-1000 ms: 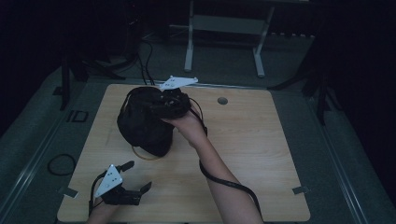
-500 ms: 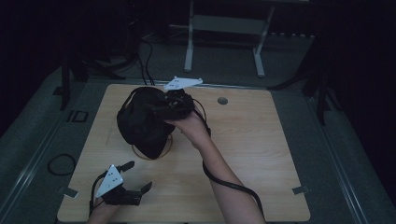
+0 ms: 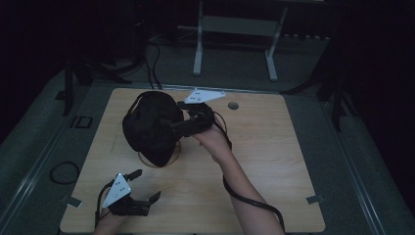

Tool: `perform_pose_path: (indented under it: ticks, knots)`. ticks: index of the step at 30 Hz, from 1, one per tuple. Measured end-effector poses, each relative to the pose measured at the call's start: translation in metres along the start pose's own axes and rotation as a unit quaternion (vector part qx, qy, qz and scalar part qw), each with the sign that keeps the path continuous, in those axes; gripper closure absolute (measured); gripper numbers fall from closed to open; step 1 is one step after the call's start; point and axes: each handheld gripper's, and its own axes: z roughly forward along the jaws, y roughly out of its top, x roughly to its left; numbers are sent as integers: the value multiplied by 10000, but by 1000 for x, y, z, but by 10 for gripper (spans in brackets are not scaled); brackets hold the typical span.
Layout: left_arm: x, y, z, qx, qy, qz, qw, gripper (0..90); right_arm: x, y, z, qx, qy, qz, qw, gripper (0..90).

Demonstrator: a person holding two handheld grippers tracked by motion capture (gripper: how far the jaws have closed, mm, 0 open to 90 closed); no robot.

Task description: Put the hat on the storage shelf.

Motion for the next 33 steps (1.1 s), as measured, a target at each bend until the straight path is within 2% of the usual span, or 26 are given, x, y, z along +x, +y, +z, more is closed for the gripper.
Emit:
perform_pose_path:
  ticks: [10,18,33]
  knots:
    - [0,-1,-1,-22,64,-5,10000,22,1,-27,-14,53,-160,-355,9992,141]
    - [-1,-1,-1,14,66,2,10000,22,2,-50,-24,-10,-65,-304,9995,141]
    - [-1,-3,1,74,65,49,9999,22,1,-99,-45,241,59,-253,9994,141]
